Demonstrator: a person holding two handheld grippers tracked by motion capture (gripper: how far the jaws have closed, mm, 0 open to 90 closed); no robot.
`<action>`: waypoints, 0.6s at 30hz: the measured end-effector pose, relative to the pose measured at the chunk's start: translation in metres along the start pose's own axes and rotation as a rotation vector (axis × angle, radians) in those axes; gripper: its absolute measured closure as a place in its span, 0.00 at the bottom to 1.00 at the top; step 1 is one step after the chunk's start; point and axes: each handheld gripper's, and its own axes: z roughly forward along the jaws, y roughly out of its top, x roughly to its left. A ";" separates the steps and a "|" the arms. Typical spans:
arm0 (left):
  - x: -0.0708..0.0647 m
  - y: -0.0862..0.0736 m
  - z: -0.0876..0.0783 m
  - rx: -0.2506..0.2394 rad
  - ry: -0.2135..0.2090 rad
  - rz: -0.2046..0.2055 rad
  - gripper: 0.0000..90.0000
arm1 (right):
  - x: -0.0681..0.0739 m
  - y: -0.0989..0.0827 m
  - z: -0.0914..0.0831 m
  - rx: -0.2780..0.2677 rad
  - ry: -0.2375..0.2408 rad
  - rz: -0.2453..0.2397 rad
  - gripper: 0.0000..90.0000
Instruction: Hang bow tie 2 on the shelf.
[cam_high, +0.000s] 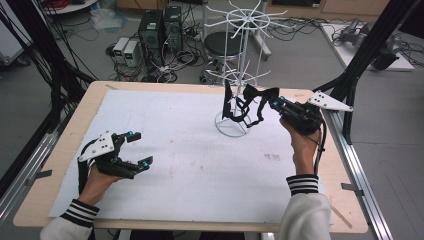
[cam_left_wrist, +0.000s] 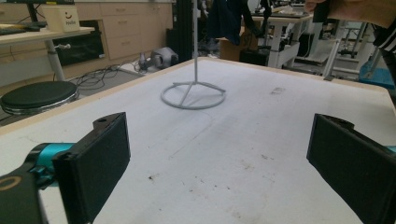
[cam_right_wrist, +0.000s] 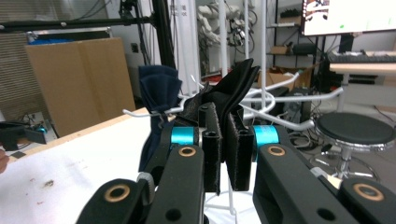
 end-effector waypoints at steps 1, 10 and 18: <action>0.000 0.000 0.000 0.000 -0.001 -0.003 0.07 | -0.001 -0.001 0.000 0.002 0.000 0.007 0.96; 0.000 -0.001 -0.002 -0.003 -0.007 -0.010 0.07 | -0.004 -0.008 0.005 0.017 -0.009 0.035 0.96; 0.001 -0.001 -0.003 -0.003 -0.002 -0.008 0.07 | -0.011 -0.015 0.004 -0.009 0.003 0.078 0.96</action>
